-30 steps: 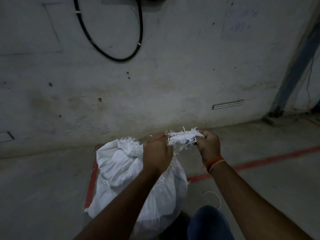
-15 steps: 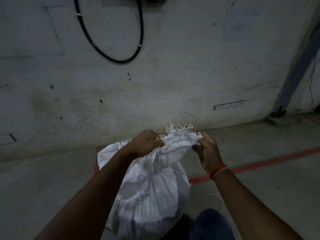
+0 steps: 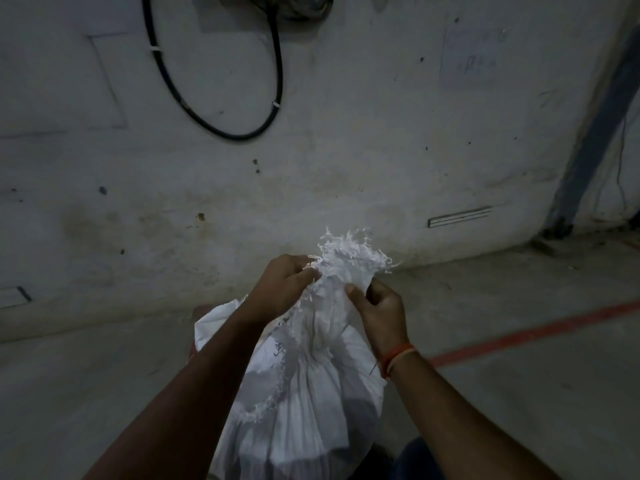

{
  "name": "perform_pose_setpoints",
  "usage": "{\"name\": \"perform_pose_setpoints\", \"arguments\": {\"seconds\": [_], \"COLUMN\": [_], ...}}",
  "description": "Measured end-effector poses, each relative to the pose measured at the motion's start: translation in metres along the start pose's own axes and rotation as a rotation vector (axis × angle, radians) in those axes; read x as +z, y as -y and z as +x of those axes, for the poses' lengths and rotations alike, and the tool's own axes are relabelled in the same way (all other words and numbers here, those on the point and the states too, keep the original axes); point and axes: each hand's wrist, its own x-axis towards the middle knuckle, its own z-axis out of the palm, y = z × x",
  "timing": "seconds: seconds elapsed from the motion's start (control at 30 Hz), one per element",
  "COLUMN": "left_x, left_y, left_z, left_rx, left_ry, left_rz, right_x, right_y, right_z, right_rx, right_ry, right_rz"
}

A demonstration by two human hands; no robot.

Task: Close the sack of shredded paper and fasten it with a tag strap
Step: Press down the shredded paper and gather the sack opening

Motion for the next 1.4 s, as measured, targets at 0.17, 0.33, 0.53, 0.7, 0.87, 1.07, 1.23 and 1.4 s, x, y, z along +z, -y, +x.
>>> {"name": "perform_pose_setpoints", "arguments": {"seconds": [0.17,0.33,0.53,0.7,0.87,1.07,1.23,1.4], "left_x": [-0.010,-0.009,0.017,0.043,0.059,0.034,0.013,0.008], "left_y": [0.015,0.003,-0.018,-0.026,-0.029,-0.012,-0.001,0.000], "left_z": [-0.001,0.002,-0.022,-0.038,-0.039,-0.021,-0.002,0.008], "left_rx": [0.079,0.044,0.080,0.087,0.022,-0.003,-0.087,-0.083], "left_ry": [-0.176,-0.344,-0.183,-0.096,-0.231,-0.443,-0.478,-0.475], "left_rz": [0.238,0.250,0.207,0.503,0.596,0.414,0.333,0.212], "right_x": [-0.016,-0.030,-0.034,-0.031,-0.032,-0.040,-0.040,-0.037], "right_y": [0.004,0.018,0.039,0.031,0.032,0.040,0.031,0.030], "right_z": [0.001,0.008,0.020,0.024,0.030,0.038,0.039,0.033], "right_rx": [-0.051,-0.013,-0.113,-0.079,-0.130,-0.044,0.000,-0.066], "right_ry": [-0.025,-0.091,-0.123,-0.218,-0.255,-0.215,-0.171,0.062], "right_rz": [0.146,0.297,0.228,0.251,0.255,0.352,0.497,0.262]}}
